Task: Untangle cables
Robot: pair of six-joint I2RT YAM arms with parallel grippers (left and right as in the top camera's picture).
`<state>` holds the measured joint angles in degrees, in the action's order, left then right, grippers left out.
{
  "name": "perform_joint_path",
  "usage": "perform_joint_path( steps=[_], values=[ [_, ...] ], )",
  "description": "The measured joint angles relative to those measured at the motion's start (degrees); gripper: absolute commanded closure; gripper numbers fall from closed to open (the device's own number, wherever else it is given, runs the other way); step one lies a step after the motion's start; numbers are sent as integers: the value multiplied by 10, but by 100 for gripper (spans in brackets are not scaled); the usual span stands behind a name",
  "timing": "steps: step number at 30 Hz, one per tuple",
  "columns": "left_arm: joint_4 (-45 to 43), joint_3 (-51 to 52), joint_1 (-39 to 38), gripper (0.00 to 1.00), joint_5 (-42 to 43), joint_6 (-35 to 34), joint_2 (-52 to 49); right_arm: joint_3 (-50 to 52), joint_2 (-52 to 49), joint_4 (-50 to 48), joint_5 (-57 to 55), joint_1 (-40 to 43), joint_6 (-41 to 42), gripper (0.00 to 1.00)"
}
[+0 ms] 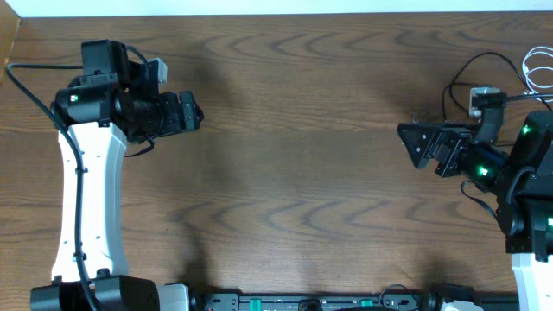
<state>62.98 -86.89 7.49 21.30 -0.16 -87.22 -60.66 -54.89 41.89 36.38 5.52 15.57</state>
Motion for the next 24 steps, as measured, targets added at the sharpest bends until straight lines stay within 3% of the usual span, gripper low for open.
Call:
perform_joint_path(
  steps=[6, 11, 18, 24],
  values=[
    [0, 0, 0, 7, 0, 0, 0, 0, 0, 14, -12, 0, -49, 1],
    [0, 0, 0, 7, 0, 0, 0, 36, 24, 1, -17, -18, -190, 1],
    [0, 0, 0, 7, 0, 0, 0, 233, 223, -152, -31, -59, -387, 1],
    [-1, 0, 0, 7, 0, 0, 0, 408, 428, -232, -32, -58, -460, 1]
  ],
)
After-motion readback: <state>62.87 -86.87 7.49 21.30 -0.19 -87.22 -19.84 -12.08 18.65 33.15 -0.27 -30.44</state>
